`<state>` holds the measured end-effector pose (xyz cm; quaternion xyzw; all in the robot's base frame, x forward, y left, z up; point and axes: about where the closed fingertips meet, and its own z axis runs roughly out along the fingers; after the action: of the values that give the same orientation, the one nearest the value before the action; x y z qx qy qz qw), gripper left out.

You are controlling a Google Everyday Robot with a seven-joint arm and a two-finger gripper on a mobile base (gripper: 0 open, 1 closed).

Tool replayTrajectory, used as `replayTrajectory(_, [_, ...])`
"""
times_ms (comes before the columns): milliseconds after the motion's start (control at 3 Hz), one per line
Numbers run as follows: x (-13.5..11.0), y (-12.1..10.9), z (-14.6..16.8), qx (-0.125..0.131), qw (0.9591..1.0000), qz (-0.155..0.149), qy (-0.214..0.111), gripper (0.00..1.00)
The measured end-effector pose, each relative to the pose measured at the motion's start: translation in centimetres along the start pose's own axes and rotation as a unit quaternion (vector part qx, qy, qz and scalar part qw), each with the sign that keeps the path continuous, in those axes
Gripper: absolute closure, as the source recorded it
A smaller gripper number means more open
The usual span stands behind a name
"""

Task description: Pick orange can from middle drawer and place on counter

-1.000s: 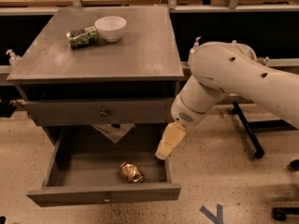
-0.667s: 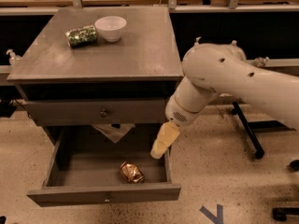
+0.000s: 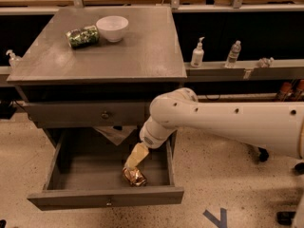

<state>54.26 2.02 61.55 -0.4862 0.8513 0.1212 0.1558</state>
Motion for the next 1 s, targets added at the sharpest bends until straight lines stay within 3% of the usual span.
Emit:
replayTrajectory(333, [-2.1, -0.8, 0.4, 0.019, 0.9986, 0.033, -0.036, 0.0])
replayTrajectory(667, [-1.9, -1.4, 1.8, 0.015, 0.999, 0.035, -0.025, 0.0])
replayTrajectory(1000, [-0.5, -3.4, 9.2, 0.028, 0.9982, 0.053, -0.01, 0.0])
